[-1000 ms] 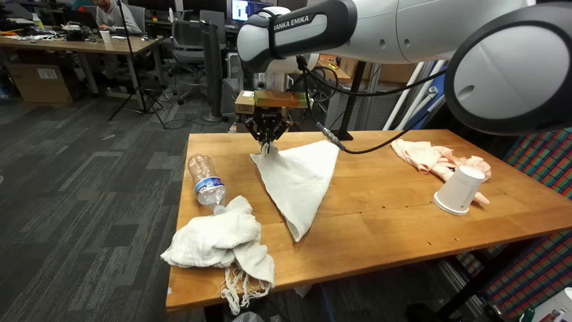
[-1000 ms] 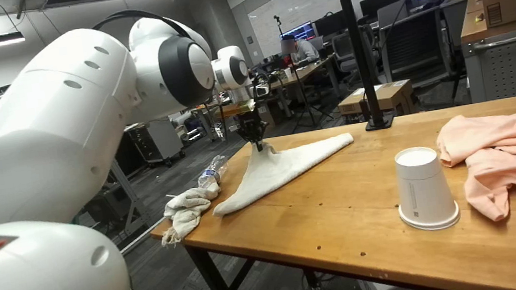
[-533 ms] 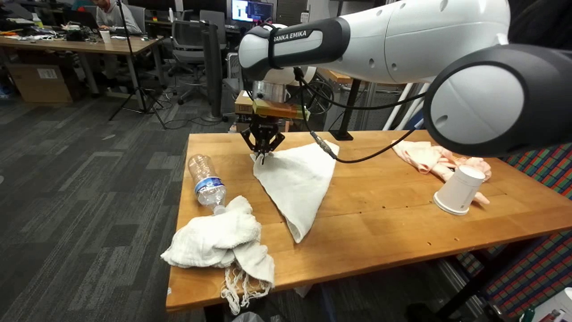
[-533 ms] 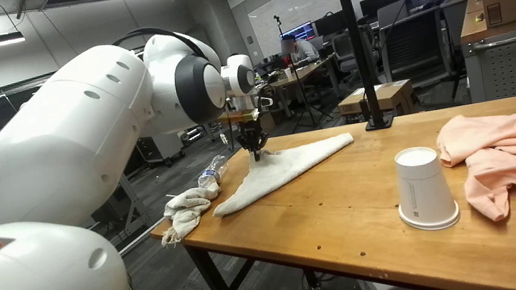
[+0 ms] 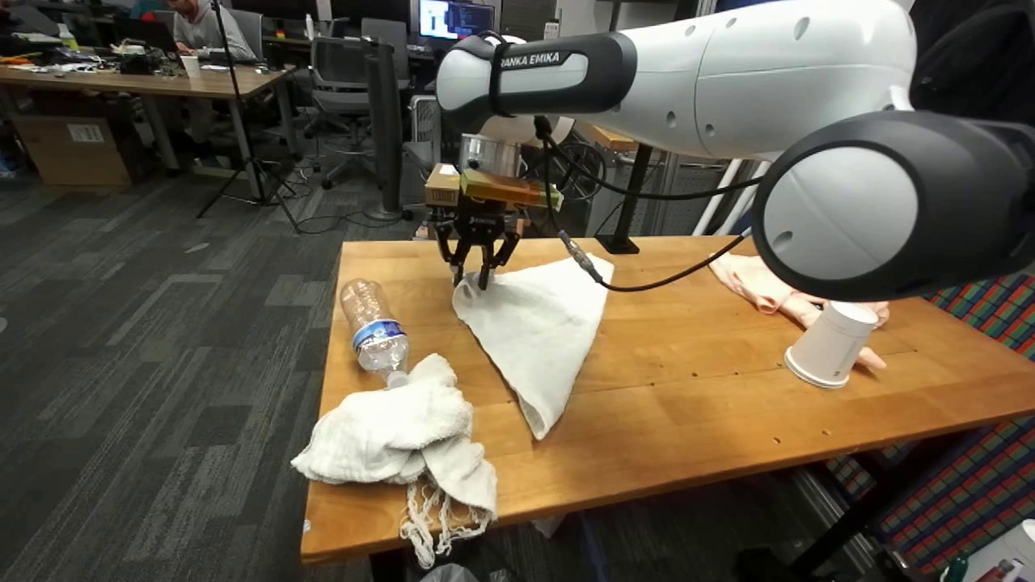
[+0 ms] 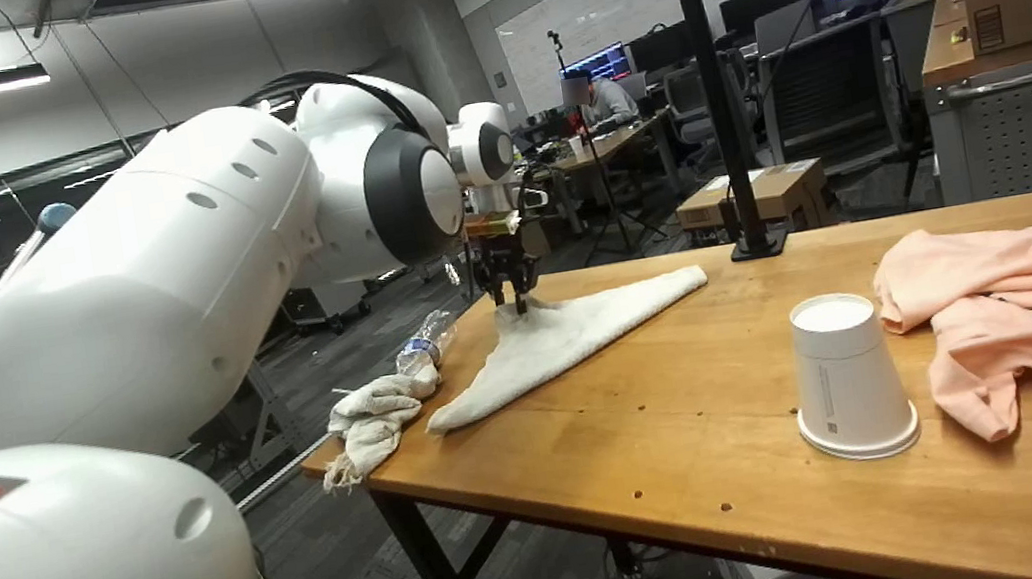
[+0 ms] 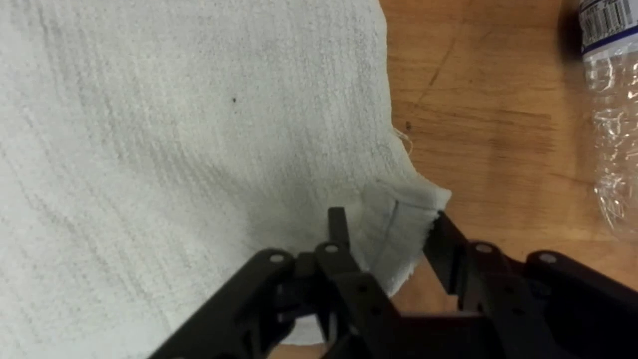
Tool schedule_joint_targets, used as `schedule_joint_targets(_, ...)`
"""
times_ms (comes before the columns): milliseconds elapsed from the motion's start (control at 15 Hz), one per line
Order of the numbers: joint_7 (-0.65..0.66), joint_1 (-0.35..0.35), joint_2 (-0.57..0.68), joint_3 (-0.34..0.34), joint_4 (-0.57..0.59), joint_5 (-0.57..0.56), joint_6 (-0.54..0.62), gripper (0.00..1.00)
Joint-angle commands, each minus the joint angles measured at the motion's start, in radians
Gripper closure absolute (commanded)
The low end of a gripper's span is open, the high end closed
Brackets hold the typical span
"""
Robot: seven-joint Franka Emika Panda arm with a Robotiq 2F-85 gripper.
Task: Fold the towel
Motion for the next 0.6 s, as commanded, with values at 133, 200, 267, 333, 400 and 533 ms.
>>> schedule_joint_targets(133, -0.017, -0.04, -0.031, -0.008, 0.05, -0.005, -0.009, 0.09)
schedule_joint_targets(200, -0.018, -0.049, -0.037, -0.014, 0.049, -0.011, -0.002, 0.02)
schedule_joint_targets(267, -0.021, -0.059, -0.048, -0.024, 0.04, -0.019, 0.009, 0.0)
schedule_joint_targets(333, -0.021, -0.069, -0.059, -0.033, 0.032, -0.025, 0.018, 0.0)
schedule_joint_targets(400, -0.019, -0.079, -0.066, -0.044, 0.027, -0.031, 0.03, 0.0)
schedule_joint_targets(533, -0.011, -0.105, -0.083, -0.064, 0.009, -0.036, 0.057, 0.0)
